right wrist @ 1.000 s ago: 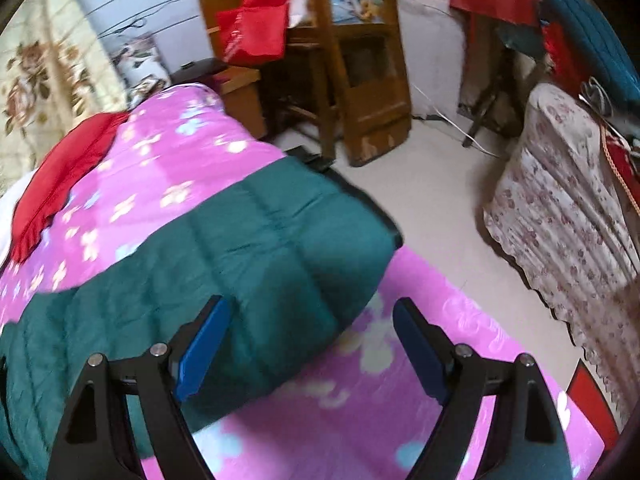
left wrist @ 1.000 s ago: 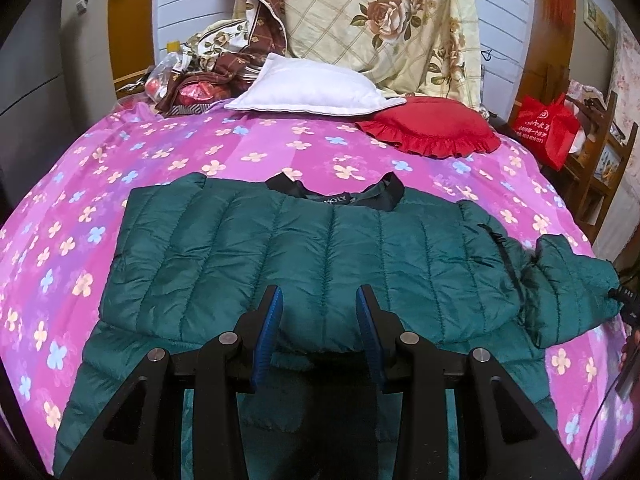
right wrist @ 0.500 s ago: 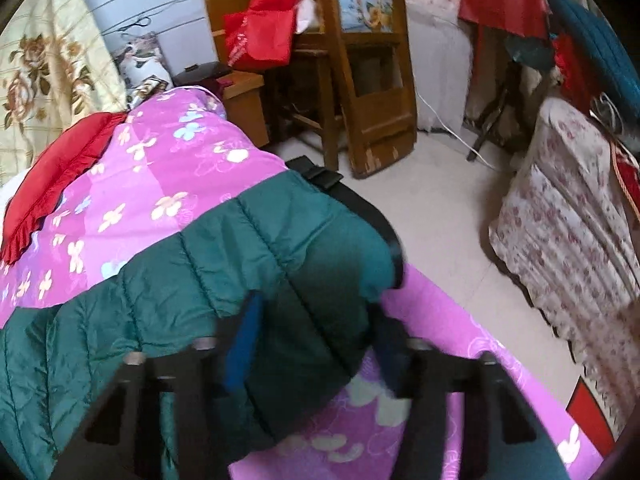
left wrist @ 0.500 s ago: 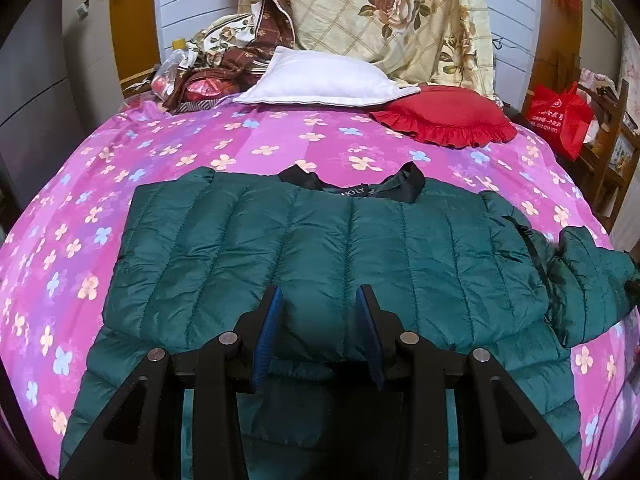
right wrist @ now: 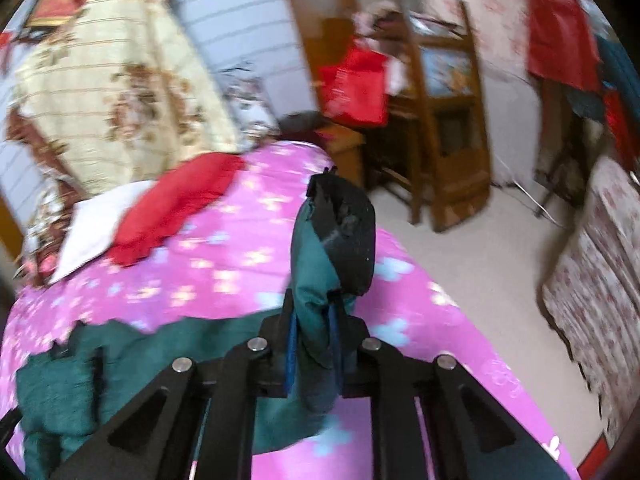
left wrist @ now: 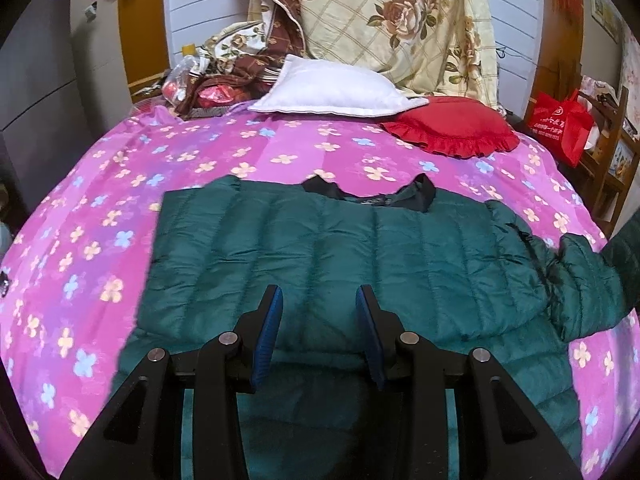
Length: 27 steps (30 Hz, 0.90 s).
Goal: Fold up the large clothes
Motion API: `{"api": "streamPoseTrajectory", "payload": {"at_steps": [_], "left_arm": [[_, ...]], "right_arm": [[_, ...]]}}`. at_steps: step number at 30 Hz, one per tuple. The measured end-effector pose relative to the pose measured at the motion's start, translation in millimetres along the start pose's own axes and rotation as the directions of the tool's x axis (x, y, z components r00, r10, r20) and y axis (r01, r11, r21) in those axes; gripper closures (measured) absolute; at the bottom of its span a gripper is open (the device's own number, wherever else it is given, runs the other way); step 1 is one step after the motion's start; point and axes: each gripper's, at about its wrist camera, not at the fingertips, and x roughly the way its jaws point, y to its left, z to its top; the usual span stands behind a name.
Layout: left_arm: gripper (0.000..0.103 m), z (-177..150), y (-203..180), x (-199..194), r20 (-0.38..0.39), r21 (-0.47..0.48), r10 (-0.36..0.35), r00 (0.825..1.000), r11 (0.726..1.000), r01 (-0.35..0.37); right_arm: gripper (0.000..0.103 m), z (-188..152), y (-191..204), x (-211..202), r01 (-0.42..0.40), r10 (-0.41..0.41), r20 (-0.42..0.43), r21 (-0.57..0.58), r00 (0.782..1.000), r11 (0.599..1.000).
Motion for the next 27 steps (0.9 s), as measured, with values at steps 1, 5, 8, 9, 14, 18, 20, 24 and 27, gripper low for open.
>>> {"api": "streamPoseTrajectory", "payload": {"at_steps": [1, 5, 8, 9, 14, 18, 20, 24, 27], "left_arm": [[0.084, -0.3, 4.2, -1.3, 0.001, -0.003, 0.006, 1.000, 1.000, -0.006], [0.084, -0.6, 24.9, -4.7, -0.001, -0.052, 0.008, 1.000, 0.999, -0.008], [0.084, 0.2, 40.4, -6.6, 0.000, -0.087, 0.008, 1.000, 0.996, -0.008], [0.084, 0.3, 42.8, -7.0, -0.001, -0.090, 0.008, 1.000, 0.996, -0.008], [0.083, -1.3, 62.2, -10.0, 0.006, -0.103, 0.020, 1.000, 0.994, -0.019], [0.084, -3.8, 76.3, -2.9, -0.011, -0.133, 0.011, 1.000, 0.991, -0.013], [0.083, -4.8, 80.2, 0.2, -0.017, -0.139, 0.010, 1.000, 0.990, -0.012], [0.084, -8.7, 89.3, 4.7, -0.015, -0.156, 0.003, 1.000, 0.988, -0.005], [0.084, -11.7, 96.2, 9.7, -0.023, -0.172, -0.004, 1.000, 0.985, 0.000]], "right_arm": [[0.090, 0.9, 9.7, -3.8, -0.022, 0.022, 0.002, -0.015, 1.000, 1.000], [0.091, 2.6, 73.2, -19.4, -0.148, 0.148, -0.005, -0.101, 0.989, 0.984], [0.091, -4.3, 120.3, -25.3, -0.229, 0.227, -0.033, -0.158, 0.973, 0.960], [0.091, -7.4, 138.4, -26.0, -0.252, 0.248, -0.046, -0.182, 0.968, 0.950], [0.091, -31.9, 228.4, -23.5, -0.361, 0.338, -0.128, -0.275, 0.932, 0.891], [0.091, -62.3, 288.3, -15.5, -0.430, 0.382, -0.204, -0.319, 0.902, 0.845], [0.091, -79.1, 315.7, -8.6, -0.458, 0.394, -0.243, -0.335, 0.886, 0.823], [0.091, -117.6, 360.1, 9.0, -0.511, 0.409, -0.330, -0.343, 0.851, 0.788], [0.091, -143.7, 383.9, 23.7, -0.541, 0.408, -0.391, -0.337, 0.825, 0.771]]}}
